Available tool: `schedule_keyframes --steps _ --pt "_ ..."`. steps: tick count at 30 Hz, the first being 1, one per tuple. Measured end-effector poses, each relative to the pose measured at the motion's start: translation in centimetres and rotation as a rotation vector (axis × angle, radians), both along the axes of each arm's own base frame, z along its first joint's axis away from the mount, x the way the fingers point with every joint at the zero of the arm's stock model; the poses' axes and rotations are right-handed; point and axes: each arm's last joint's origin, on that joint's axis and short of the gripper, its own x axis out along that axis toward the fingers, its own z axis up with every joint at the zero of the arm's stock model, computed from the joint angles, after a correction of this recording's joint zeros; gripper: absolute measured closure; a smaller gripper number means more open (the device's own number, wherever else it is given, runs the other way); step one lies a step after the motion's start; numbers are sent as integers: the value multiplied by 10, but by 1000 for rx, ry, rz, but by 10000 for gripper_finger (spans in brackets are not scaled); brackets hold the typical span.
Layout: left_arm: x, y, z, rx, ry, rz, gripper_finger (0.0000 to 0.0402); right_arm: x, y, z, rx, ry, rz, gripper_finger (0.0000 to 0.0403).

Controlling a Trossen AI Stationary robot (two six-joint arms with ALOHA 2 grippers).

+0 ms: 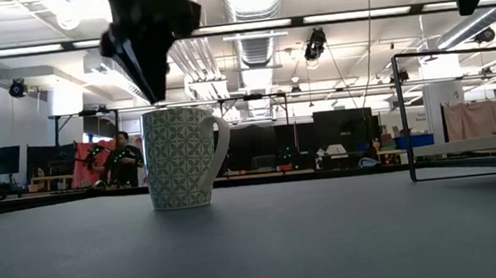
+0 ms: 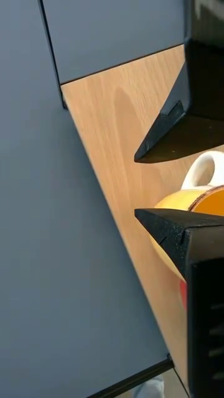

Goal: Place coffee mugs
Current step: Put the green pattern mug on the shelf

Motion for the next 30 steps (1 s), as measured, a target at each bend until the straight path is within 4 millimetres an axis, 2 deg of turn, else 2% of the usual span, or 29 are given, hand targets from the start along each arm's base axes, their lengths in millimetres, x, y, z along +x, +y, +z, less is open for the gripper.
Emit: schedule_keyframes --steps 7,13,23,26,30 --pt "10 25 -10 -35 26 6 319 0 0 0 3 -4 0 284" --pt "16 27 -18 -49 45 -30 319 1 0 0 4 -7 0 284" --pt "31 27 -44 -66 103 -107 320 1 0 0 4 -9 1 284" --pt "35 27 -46 -80 76 -136 331 1 0 0 5 -11 0 284" --pt "42 25 -46 -119 14 -157 379 1 1 0 4 -13 0 284"
